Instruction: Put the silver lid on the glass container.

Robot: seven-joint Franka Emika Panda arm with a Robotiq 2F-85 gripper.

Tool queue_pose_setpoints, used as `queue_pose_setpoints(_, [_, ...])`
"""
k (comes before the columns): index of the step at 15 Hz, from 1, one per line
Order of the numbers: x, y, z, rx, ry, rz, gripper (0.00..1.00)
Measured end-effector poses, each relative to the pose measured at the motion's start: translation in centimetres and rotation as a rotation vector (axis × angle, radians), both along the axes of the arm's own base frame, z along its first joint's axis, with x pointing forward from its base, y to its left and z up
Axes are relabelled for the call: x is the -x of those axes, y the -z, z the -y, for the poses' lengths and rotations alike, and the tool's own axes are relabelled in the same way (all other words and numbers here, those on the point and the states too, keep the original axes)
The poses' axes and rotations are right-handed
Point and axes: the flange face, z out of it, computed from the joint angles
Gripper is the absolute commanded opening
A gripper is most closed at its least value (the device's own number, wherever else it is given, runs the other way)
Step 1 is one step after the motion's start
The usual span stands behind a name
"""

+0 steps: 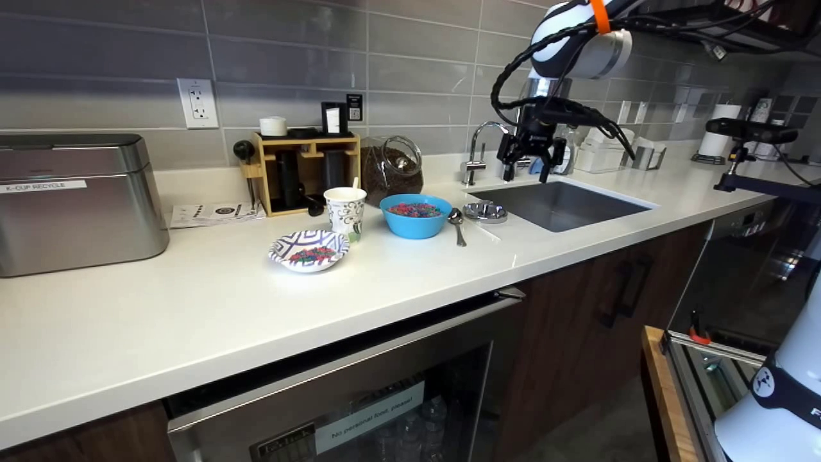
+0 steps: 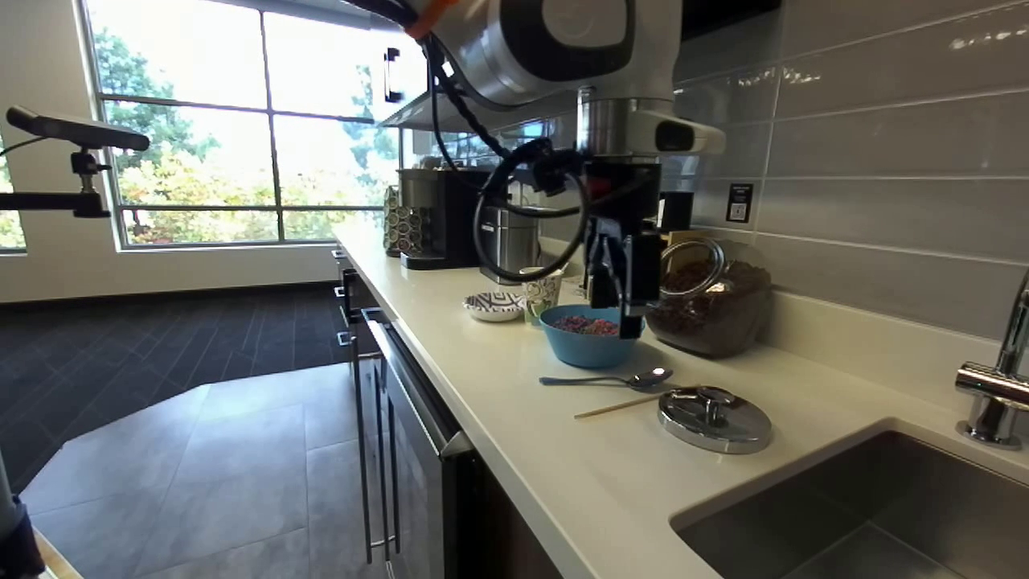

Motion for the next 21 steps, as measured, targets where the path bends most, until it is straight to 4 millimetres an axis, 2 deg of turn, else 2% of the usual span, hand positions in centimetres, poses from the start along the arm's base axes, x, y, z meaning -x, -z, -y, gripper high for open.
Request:
queue_pose_setpoints(3, [-2.1, 0.7, 2.4, 0.017, 0.013, -0.016, 1.0])
queue_pose_setpoints(10, [-6.6, 3.4, 5.7, -0.001, 0.031, -0.026, 1.0])
queue_pose_setpoints(16, [-8.3, 6.5, 8.7, -0.026, 0.081, -0.038, 1.0])
queue_pose_setpoints(21, [-9.3, 8.3, 10.3, -0.036, 0.103, -0.049, 1.0])
